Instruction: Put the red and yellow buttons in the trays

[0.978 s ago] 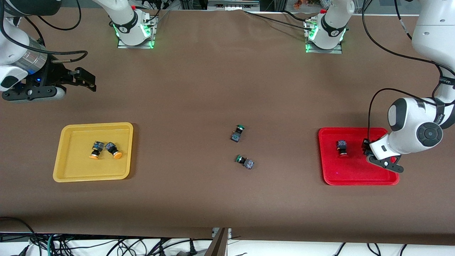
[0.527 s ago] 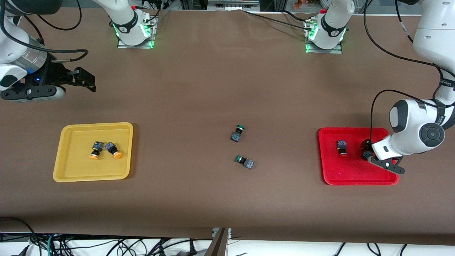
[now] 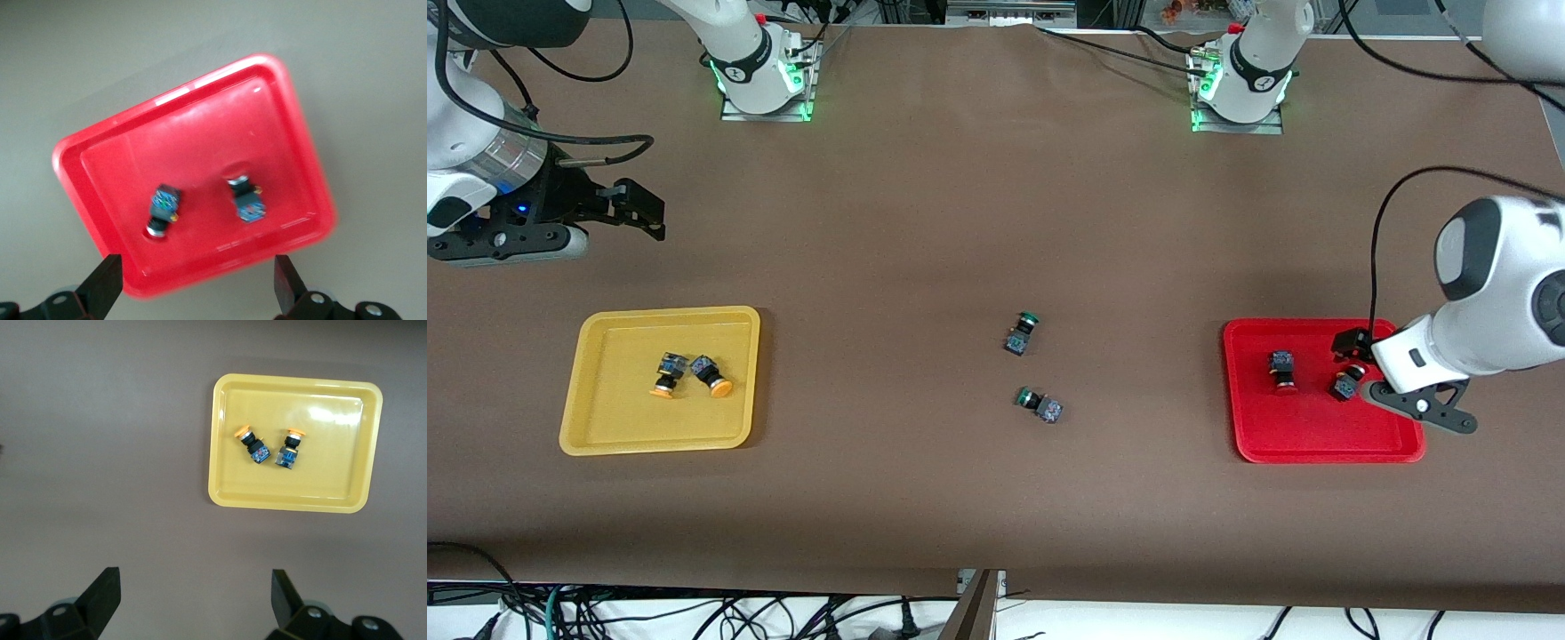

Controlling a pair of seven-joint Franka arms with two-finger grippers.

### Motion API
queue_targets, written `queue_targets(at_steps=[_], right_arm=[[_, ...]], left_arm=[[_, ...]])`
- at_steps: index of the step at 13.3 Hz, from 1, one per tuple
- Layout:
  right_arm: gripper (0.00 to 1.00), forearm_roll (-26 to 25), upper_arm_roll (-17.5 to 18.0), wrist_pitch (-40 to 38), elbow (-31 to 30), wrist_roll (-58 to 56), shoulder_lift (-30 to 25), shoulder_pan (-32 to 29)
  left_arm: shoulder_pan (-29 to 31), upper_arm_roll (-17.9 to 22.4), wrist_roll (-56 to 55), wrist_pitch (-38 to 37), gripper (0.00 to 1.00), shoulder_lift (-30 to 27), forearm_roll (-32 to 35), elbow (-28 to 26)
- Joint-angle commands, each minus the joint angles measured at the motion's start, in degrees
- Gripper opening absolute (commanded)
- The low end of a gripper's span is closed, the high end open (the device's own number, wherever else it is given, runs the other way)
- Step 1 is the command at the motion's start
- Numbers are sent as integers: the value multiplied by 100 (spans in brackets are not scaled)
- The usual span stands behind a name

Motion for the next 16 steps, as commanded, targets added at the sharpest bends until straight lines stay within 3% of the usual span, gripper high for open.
queue_targets(at_steps=[1, 3, 6, 10, 11, 13, 14, 16], right_arm=[[100, -109, 67, -85, 275, -12, 48, -92], [100, -135, 67, -59, 276, 6, 48, -110], [100, -127, 67, -15, 276, 94, 57, -92], [100, -118, 67, -24, 284, 50, 57, -101], [100, -135, 67, -24, 276, 50, 57, -101], [100, -127, 67, -24, 284, 33, 57, -101], [100, -135, 67, -24, 284, 24, 57, -101], [100, -135, 67, -24, 284, 15, 57, -101]], left_arm=[[17, -473, -940, -665, 100, -341, 84, 298], [8, -711, -1198, -1077, 100, -588, 75, 359], [-1, -993, -1207, -2026, 100, -703, 75, 1052], [17, -932, -1320, -2213, 100, -685, 5, 1352], [-9, -723, -1478, -2143, 100, -729, -169, 1318], [-953, 686, -1558, -2072, 100, -1166, -704, 1056], [-1290, 1346, -1567, -1907, 100, -1412, -1064, 767], [-1660, 2141, -1550, -987, 100, -2114, -1689, -267]])
